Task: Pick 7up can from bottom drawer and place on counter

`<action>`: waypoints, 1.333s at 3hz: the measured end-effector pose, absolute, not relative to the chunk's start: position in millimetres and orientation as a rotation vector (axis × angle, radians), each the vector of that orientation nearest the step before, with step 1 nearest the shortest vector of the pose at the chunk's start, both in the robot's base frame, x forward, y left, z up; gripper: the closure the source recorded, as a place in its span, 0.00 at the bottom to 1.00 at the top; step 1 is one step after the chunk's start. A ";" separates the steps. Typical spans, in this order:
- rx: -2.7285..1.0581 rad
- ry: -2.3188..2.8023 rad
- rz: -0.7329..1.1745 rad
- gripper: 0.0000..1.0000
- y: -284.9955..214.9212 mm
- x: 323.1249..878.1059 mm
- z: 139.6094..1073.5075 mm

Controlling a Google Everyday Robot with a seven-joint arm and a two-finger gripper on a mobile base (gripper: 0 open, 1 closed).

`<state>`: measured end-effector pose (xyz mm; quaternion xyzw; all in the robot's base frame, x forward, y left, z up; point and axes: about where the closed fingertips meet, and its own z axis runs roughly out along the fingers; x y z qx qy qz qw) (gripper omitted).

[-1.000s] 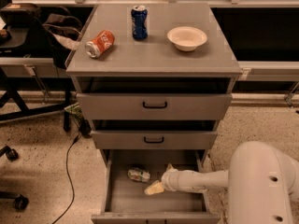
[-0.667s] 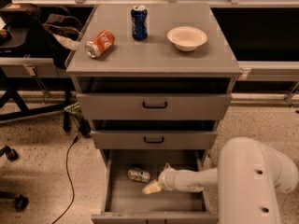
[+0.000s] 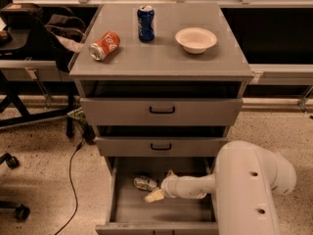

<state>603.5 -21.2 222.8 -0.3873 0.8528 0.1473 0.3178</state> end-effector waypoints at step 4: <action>-1.044 2.257 0.465 0.00 -2.4 616.8 197.5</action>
Offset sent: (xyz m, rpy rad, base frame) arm -0.0030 0.0292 -0.0331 0.0086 0.1916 0.2493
